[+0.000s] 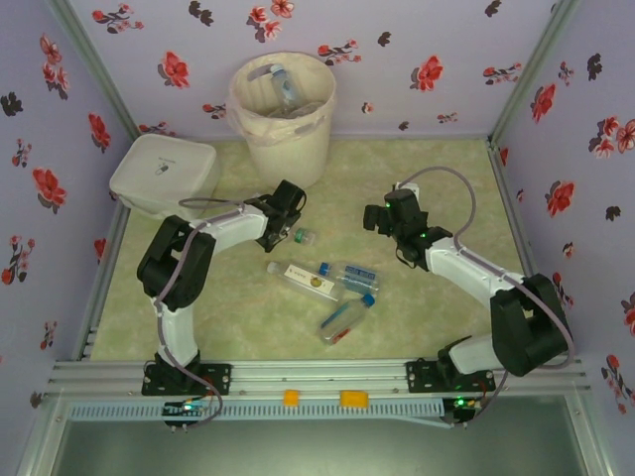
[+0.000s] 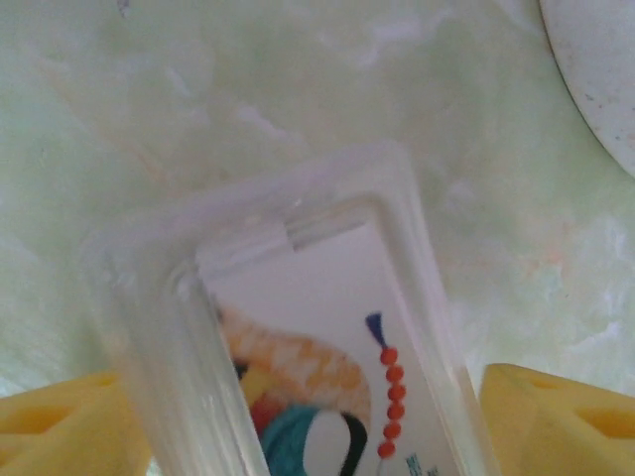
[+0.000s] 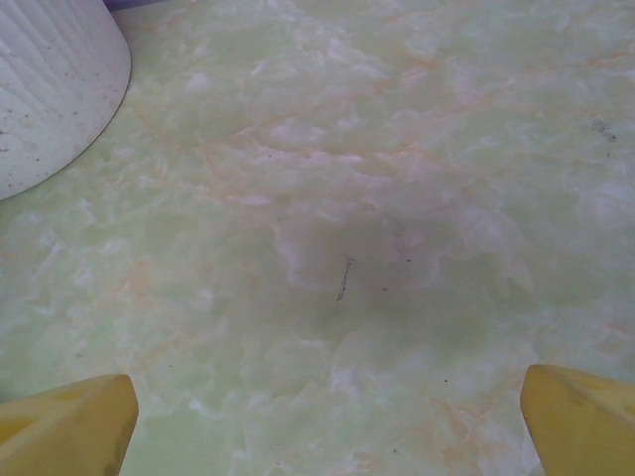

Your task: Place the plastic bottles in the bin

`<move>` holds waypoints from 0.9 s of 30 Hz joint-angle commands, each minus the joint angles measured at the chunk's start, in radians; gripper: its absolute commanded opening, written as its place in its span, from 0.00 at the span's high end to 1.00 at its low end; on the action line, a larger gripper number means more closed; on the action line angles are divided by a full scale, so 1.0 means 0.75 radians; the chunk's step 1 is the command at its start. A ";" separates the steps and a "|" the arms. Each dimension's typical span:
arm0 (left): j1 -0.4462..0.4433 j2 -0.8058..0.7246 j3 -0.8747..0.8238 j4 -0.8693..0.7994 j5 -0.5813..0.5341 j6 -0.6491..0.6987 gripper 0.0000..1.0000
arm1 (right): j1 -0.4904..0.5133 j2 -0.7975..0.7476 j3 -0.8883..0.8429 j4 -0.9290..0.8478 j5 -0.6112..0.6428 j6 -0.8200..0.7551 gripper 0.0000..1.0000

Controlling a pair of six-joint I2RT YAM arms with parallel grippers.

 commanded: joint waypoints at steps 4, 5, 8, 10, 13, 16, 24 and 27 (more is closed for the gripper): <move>0.044 -0.033 -0.033 0.049 -0.112 -0.009 0.34 | -0.006 0.010 -0.014 0.054 0.033 0.031 0.00; 0.050 -0.040 -0.041 0.061 -0.114 -0.012 0.35 | -0.008 0.011 -0.012 0.054 0.032 0.034 0.00; 0.074 -0.082 -0.075 0.093 -0.127 -0.010 0.40 | -0.007 0.011 -0.012 0.054 0.013 0.050 0.00; 0.091 -0.129 -0.114 0.119 -0.152 -0.007 0.42 | -0.007 0.013 -0.016 0.065 -0.007 0.065 0.00; 0.110 -0.214 -0.170 0.143 -0.218 0.018 0.43 | -0.007 0.020 -0.020 0.091 -0.035 0.084 0.00; 0.136 -0.328 -0.232 0.219 -0.264 0.112 0.43 | -0.007 0.036 -0.020 0.116 -0.080 0.111 0.00; 0.253 -0.651 -0.397 0.620 -0.269 0.501 0.48 | -0.008 0.081 -0.026 0.199 -0.180 0.171 0.00; 0.308 -0.718 -0.346 0.695 -0.185 0.680 0.48 | -0.007 0.082 -0.035 0.219 -0.185 0.189 0.00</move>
